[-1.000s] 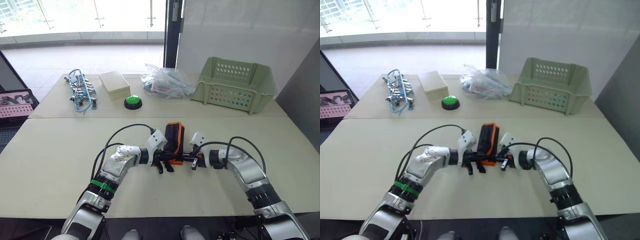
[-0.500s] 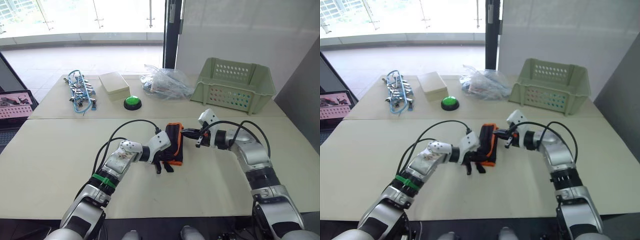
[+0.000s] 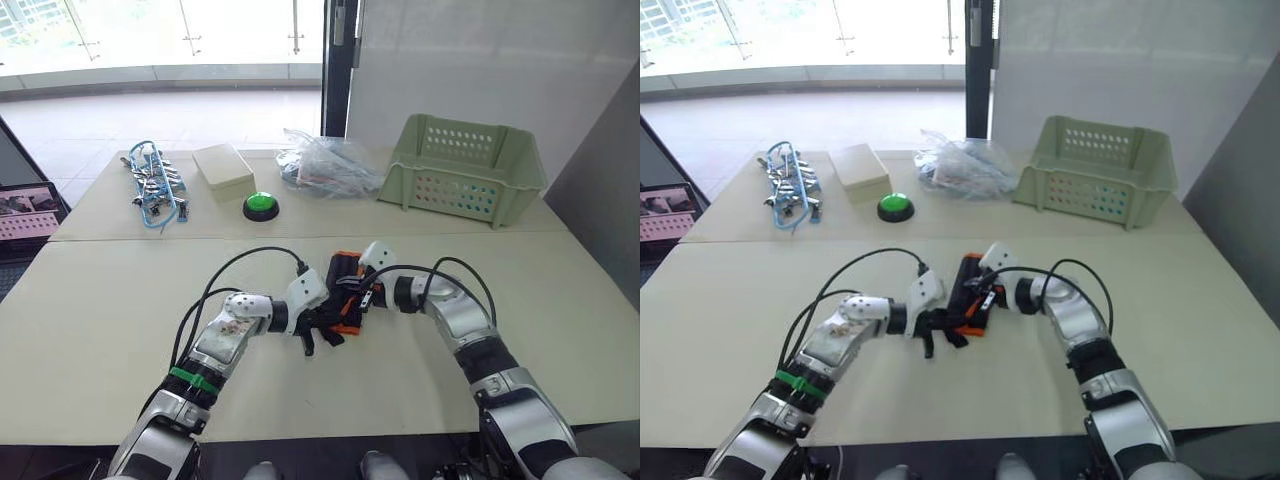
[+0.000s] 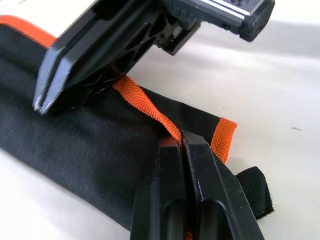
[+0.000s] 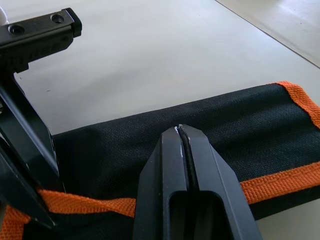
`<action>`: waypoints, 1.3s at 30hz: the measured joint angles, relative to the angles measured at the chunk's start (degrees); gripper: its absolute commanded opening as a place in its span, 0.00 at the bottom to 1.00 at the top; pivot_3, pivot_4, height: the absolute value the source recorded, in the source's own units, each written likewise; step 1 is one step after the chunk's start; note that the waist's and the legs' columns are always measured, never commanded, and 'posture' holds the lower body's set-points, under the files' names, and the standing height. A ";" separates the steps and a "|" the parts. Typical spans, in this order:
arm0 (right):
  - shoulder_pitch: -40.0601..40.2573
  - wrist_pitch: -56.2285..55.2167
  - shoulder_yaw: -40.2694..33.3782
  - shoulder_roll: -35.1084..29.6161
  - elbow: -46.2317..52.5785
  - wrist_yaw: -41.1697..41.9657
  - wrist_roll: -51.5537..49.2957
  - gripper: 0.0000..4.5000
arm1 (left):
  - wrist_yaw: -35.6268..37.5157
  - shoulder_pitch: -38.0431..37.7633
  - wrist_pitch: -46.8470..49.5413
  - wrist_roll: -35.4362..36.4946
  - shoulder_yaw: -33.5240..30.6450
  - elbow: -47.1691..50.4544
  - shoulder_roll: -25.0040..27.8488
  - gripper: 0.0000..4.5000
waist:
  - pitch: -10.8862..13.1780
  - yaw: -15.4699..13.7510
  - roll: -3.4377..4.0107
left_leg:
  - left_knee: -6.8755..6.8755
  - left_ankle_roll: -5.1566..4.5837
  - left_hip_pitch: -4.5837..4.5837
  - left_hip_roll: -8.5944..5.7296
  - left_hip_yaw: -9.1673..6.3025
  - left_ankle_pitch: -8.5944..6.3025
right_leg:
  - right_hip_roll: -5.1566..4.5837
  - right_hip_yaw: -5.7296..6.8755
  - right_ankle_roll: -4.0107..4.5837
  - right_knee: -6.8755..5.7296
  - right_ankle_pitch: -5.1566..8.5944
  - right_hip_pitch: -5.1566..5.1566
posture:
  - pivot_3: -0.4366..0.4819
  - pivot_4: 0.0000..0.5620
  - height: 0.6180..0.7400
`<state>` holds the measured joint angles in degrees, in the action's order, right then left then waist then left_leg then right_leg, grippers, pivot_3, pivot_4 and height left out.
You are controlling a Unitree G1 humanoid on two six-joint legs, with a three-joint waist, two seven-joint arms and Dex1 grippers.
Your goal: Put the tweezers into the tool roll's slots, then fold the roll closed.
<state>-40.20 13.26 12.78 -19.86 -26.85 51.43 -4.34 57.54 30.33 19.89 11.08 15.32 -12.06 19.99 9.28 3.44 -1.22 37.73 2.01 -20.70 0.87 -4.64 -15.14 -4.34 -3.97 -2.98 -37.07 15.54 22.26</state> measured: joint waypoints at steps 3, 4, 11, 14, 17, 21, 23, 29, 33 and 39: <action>0.00 -0.36 0.18 -0.39 -0.06 -0.25 0.82 0.00 | 3.01 -3.16 0.88 5.43 -4.20 1.91 1.18 0.43 | 0.00 0.03 0.00 | 0.01 0.00 -0.01 0.00 0.01 0.00 | -0.01 0.00 0.00 -0.01 0.00 -0.01 | 0.48 0.27 1.00; -0.03 -0.39 0.17 -0.72 -0.15 -0.25 0.86 0.00 | 4.11 -3.99 1.61 7.61 -5.89 2.86 1.75 0.43 | 0.00 -0.06 0.00 | 0.01 0.00 -0.02 -0.01 0.01 0.00 | -0.03 0.01 0.00 -0.01 0.00 -0.01 | 0.48 0.27 1.00; -0.05 -0.39 0.13 -1.22 -0.59 -0.26 0.97 0.00 | 4.74 -2.18 2.55 14.41 -11.92 5.81 1.49 0.08 | -0.01 -0.84 -0.01 | 0.06 0.01 0.06 -0.03 0.03 0.00 | -0.05 0.01 -0.01 0.00 0.00 -0.14 | 0.48 0.27 1.00; 0.00 -0.39 0.11 -1.10 -0.46 -0.21 0.96 0.00 | 3.26 -0.81 1.17 11.42 -9.73 2.56 -0.18 0.00 | -0.01 -0.84 -0.01 | 0.06 0.01 0.06 -0.04 0.03 0.00 | -0.05 0.01 -0.01 0.00 0.00 -0.14 | 0.48 0.27 1.00; 0.39 -0.38 -0.16 -1.13 0.08 -0.12 0.94 0.00 | 2.38 -0.69 -1.06 8.04 -6.15 -0.47 -2.57 0.00 | -0.01 -0.85 -0.01 | 0.06 0.01 0.05 -0.04 0.03 0.00 | -0.04 0.01 0.00 0.00 0.00 -0.12 | 0.48 0.27 1.00; 0.92 -0.49 -0.57 -0.99 0.81 0.21 0.78 0.00 | 0.78 -0.66 -3.79 3.85 -2.14 -5.16 -5.22 0.00 | -0.01 -0.87 -0.01 | 0.06 0.01 -0.01 -0.04 0.02 0.00 | -0.04 0.01 0.00 0.00 0.00 -0.07 | 0.48 0.27 1.00; 2.10 -0.76 -1.97 -0.84 1.89 1.35 -0.69 0.00 | -1.26 0.26 -4.70 2.20 -1.61 -7.26 -6.50 0.00 | -0.01 -0.92 -0.02 | 0.06 0.01 -0.02 -0.04 0.02 0.00 | -0.03 0.01 -0.01 0.02 0.00 -0.07 | 0.48 0.27 1.00; 3.48 1.61 -4.28 0.49 3.31 4.10 -5.94 0.00 | -2.94 0.54 -3.33 -0.42 0.34 -6.17 -6.37 0.00 | 0.00 -0.75 -0.01 | 0.05 0.01 -0.05 -0.03 0.01 0.00 | -0.02 0.00 -0.01 0.00 0.00 -0.02 | 0.48 0.27 1.00; 2.03 2.92 -4.71 1.00 2.84 4.80 -7.02 0.00 | -2.95 -1.84 -0.67 -0.41 0.45 -2.35 -5.62 0.00 | -0.01 -0.74 0.00 | 0.04 0.00 -0.04 -0.04 0.00 0.00 | -0.02 0.00 -0.01 0.02 0.00 -0.02 | 0.48 0.27 1.00; -4.33 -0.35 -2.40 3.67 -9.60 0.57 -3.03 0.00 | -3.20 -4.85 2.08 0.23 -0.02 2.57 -4.44 0.00 | -0.06 -0.62 0.05 | 0.01 -0.04 0.20 -0.03 0.05 -0.02 | -0.04 -0.02 -0.01 0.04 0.00 -0.21 | 0.48 0.27 1.00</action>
<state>-44.53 12.91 10.38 -16.19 -36.45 52.00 -7.37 54.34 25.48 21.97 11.31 15.30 -9.49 15.55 9.22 2.82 -1.18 37.74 1.97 -20.50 0.84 -4.59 -15.17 -4.37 -3.99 -2.99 -37.02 15.54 22.05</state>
